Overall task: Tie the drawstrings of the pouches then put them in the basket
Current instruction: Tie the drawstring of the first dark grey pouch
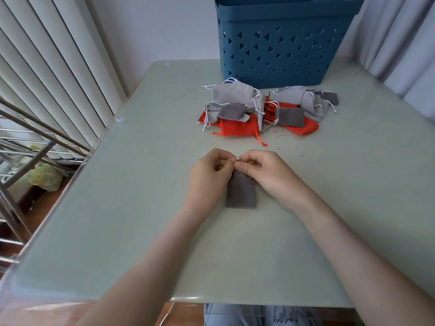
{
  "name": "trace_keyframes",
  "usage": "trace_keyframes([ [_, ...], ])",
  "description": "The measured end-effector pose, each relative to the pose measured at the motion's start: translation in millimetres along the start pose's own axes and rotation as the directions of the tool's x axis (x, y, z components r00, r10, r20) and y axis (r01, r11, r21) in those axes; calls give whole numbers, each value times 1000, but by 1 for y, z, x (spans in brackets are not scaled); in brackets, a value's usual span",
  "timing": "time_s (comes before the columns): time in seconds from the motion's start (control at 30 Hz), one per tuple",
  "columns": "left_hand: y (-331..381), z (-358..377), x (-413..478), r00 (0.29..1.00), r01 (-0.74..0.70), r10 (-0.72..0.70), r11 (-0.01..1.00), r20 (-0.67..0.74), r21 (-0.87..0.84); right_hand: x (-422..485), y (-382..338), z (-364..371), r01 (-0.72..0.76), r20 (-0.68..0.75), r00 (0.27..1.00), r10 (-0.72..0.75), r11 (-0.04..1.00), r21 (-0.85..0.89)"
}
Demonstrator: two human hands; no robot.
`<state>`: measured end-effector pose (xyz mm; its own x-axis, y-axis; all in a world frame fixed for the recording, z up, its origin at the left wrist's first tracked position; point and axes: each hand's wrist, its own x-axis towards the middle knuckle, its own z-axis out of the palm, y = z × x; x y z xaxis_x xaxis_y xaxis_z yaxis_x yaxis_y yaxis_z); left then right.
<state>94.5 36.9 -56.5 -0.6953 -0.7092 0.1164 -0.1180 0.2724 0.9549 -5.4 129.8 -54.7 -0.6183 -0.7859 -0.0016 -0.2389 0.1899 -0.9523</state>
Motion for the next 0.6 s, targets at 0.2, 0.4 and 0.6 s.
trace_keyframes([
  [0.2, 0, 2, -1, 1000, -23, 24, 998, -13, 60, 0, -2, 1, -36, -106, 994, 24, 993, -111],
  [0.4, 3, 0, -1, 1000, -20, 21, 1000, 21, -14, -2, -5, 1, -38, -66, 997, 32, 995, -96],
  [0.6, 7, -1, -1, 997, -54, 62, 988, 55, -147, -5, -12, -5, -226, 197, 968, 152, 871, 436],
])
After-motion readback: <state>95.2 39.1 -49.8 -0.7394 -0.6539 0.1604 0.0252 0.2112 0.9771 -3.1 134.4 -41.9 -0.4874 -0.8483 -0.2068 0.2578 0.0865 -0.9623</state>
